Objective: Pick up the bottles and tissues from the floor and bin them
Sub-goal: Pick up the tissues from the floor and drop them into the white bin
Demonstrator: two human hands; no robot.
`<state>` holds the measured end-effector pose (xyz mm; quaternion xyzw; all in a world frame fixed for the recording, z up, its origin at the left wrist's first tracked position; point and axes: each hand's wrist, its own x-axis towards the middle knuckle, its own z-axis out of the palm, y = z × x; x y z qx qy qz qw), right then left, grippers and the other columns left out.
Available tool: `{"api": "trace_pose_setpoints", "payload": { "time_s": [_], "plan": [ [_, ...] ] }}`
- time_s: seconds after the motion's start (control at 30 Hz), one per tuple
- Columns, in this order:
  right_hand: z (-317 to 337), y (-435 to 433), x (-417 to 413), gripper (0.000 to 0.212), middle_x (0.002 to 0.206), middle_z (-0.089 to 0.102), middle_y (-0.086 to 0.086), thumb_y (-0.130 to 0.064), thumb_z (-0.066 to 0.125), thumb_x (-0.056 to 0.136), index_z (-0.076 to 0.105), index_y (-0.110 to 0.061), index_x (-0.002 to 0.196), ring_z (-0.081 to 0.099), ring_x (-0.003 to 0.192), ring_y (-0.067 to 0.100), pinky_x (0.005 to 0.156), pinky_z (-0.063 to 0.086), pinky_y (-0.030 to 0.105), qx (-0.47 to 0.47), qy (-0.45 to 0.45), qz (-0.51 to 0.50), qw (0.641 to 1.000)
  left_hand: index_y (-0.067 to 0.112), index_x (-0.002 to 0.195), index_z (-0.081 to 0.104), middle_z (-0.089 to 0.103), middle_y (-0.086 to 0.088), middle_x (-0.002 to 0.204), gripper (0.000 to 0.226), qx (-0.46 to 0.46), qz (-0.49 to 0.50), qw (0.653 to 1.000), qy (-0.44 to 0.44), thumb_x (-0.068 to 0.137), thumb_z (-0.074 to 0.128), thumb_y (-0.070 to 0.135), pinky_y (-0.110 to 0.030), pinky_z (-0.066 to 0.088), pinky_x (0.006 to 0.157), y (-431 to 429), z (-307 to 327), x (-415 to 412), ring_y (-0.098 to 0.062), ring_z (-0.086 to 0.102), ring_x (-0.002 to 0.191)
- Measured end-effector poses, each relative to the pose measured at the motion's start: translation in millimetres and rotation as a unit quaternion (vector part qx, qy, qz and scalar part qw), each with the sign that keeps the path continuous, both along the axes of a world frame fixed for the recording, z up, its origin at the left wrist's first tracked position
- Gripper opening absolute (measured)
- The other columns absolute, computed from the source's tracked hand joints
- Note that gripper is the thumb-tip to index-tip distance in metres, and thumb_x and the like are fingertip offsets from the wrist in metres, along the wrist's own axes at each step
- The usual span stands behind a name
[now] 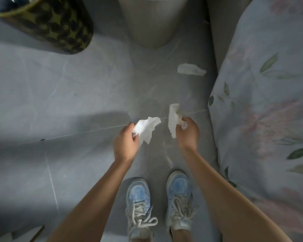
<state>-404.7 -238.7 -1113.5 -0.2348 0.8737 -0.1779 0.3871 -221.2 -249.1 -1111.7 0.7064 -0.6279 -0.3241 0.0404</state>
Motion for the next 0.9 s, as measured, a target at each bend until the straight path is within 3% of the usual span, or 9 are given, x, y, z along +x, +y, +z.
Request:
{"api": "trace_pose_setpoints", "payload": {
  "time_s": [0.1,0.2,0.33,0.5,0.6,0.7,0.9],
  "plan": [
    [58.4,-15.4,1.4,0.027,0.105,0.069,0.011,-0.008,0.053,0.087,0.065,-0.010,0.111,0.062,0.093,0.025,0.069,0.037,0.020,-0.003,-0.037,0.001,0.999,0.016,0.071,0.038,0.041,-0.001,0.061,0.029,-0.008,0.089,0.993,0.073,0.081,0.057,-0.004,-0.030,0.025,0.055,-24.7,50.4,-6.8,-0.024,0.038,0.058],
    [125.2,-40.6,-1.7,0.028,0.104,0.069,0.009,-0.012,0.057,0.088,0.065,-0.010,0.115,0.062,0.094,0.025,0.072,0.040,0.019,-0.050,-0.048,0.013,0.997,0.022,0.064,0.037,0.038,0.006,0.054,0.037,-0.032,0.193,0.973,0.123,0.083,0.059,-0.002,-0.020,0.030,0.050,-62.0,120.7,-21.7,-0.010,0.039,0.050],
    [207.7,-80.8,-10.7,0.024,0.089,0.064,0.002,-0.009,0.056,0.090,0.066,-0.006,0.112,0.055,0.077,0.015,0.060,0.034,0.014,-0.086,-0.054,0.003,0.995,0.008,0.075,0.049,0.046,0.001,0.059,0.015,-0.024,0.270,0.947,0.171,0.086,0.058,0.005,-0.015,0.034,0.052,-109.1,201.2,-39.6,-0.018,0.044,0.056],
    [291.4,-138.4,-20.8,0.027,0.090,0.065,0.002,-0.005,0.052,0.091,0.066,-0.009,0.113,0.054,0.077,0.014,0.065,0.036,0.016,-0.107,-0.058,-0.001,0.993,0.008,0.086,0.055,0.060,-0.006,0.081,0.004,-0.009,0.308,0.927,0.212,0.084,0.057,0.005,-0.030,0.042,0.065,-169.3,284.0,-52.2,-0.026,0.055,0.074],
    [306.6,-175.6,-23.6,0.026,0.098,0.069,0.004,-0.006,0.052,0.088,0.068,-0.010,0.109,0.060,0.084,0.015,0.077,0.050,0.026,-0.119,-0.065,-0.033,0.990,0.014,0.081,0.054,0.061,-0.005,0.083,0.009,-0.012,0.315,0.919,0.236,0.081,0.056,0.005,-0.034,0.046,0.067,-203.3,304.8,-57.8,-0.025,0.057,0.076],
    [301.3,-206.1,-26.4,0.020,0.085,0.068,-0.003,-0.012,0.054,0.083,0.068,-0.016,0.096,0.067,0.083,0.021,0.078,0.058,0.045,-0.121,-0.076,-0.049,0.989,0.014,0.084,0.054,0.061,-0.001,0.081,0.010,0.005,0.307,0.917,0.255,0.079,0.057,0.005,-0.041,0.052,0.070,-229.1,302.7,-63.1,-0.024,0.058,0.077],
    [281.7,-251.0,-37.5,0.017,0.085,0.069,0.000,-0.017,0.059,0.083,0.069,-0.016,0.096,0.067,0.079,0.022,0.072,0.059,0.042,-0.120,-0.047,-0.041,0.991,0.006,0.092,0.057,0.063,-0.008,0.088,0.026,0.024,0.275,0.926,0.259,0.070,0.053,0.019,-0.049,0.054,0.074,-278.8,276.1,-59.8,-0.032,0.061,0.084]
  ]
}}
